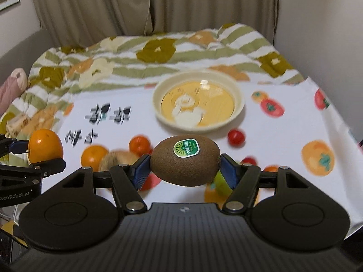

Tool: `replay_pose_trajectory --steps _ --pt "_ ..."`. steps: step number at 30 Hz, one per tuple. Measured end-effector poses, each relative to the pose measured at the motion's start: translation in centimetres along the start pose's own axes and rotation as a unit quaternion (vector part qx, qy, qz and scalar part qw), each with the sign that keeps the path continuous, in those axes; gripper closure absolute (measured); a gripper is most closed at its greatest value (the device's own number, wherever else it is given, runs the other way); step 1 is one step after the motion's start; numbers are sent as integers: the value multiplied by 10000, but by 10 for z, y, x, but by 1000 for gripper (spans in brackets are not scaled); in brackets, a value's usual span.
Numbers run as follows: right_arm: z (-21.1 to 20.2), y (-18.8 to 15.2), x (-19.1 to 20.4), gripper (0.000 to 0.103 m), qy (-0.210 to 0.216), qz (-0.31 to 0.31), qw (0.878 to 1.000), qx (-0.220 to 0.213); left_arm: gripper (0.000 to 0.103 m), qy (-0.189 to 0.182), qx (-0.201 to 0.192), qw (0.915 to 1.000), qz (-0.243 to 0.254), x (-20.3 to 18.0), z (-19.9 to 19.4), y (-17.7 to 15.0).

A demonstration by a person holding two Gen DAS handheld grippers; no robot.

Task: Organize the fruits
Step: 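Carry the orange with the left tool while the right tool carries the kiwi to the bowl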

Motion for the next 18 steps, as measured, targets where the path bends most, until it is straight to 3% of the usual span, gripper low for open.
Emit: replay_pose_trajectory --steps 10,18 --pt "-8 81 -29 22 357 -316 9985 -281 36 198 -284 9992 -191 -13 0 79" --pt "44 140 -61 22 633 -553 9961 -256 36 286 -182 9993 -137 -32 56 137"
Point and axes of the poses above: each gripper's, at about its wrist camera, not at the fingertips, and z roughly the way its jaws point, x to its left, y to its top, the point moved 8 cm from there along z, roughly the way its jaws point, and after that the axes turned 6 degrees about z, right-handed, at the moved point
